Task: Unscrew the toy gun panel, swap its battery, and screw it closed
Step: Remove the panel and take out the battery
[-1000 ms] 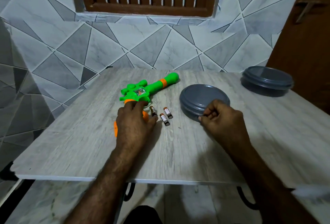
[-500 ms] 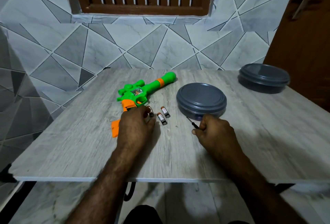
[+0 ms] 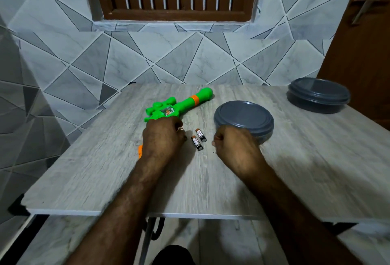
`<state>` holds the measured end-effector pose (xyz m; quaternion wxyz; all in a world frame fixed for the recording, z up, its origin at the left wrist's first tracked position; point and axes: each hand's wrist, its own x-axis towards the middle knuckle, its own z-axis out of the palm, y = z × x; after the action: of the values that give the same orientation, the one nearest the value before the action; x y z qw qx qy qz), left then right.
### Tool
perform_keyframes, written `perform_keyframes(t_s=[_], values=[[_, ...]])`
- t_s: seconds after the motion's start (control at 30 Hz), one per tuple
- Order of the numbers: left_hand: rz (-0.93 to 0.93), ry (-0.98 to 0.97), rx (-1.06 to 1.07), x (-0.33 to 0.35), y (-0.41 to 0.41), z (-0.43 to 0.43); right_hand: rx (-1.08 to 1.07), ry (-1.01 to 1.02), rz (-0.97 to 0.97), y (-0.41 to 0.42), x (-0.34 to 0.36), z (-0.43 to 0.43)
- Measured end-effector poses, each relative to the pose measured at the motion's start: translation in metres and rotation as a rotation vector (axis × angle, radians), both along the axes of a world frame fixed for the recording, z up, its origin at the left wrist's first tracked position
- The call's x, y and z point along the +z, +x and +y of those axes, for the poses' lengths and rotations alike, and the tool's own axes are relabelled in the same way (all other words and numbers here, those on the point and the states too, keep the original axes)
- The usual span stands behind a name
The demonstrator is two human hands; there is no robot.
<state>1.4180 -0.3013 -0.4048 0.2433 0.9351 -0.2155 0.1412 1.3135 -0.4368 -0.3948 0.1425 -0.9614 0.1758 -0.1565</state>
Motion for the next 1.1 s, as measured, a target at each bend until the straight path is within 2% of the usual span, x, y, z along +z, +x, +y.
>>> perform_keyframes(t_s=[0.1, 0.3, 0.7, 0.83, 1.0, 1.1], values=[[0.060, 0.108, 0.039, 0.011, 0.009, -0.006, 0.016, 0.069, -0.005, 0.023, 0.004, 0.009], [0.187, 0.305, -0.040, 0.021, 0.021, -0.016, -0.022, 0.112, 0.091, 0.057, -0.003, 0.013], [0.083, 0.524, -0.090, 0.012, 0.027, -0.026, -0.001, 0.045, 0.163, 0.074, 0.004, 0.011], [0.068, 0.547, -0.098, 0.009, 0.028, -0.027, -0.029, 0.018, 0.183, 0.078, 0.005, 0.011], [0.166, 0.365, -0.119, 0.005, 0.035, -0.025, -0.022, 0.033, 0.177, 0.080, 0.008, 0.009], [0.187, 0.346, -0.124, 0.004, 0.037, -0.025, -0.029, 0.026, 0.179, 0.081, 0.007, 0.009]])
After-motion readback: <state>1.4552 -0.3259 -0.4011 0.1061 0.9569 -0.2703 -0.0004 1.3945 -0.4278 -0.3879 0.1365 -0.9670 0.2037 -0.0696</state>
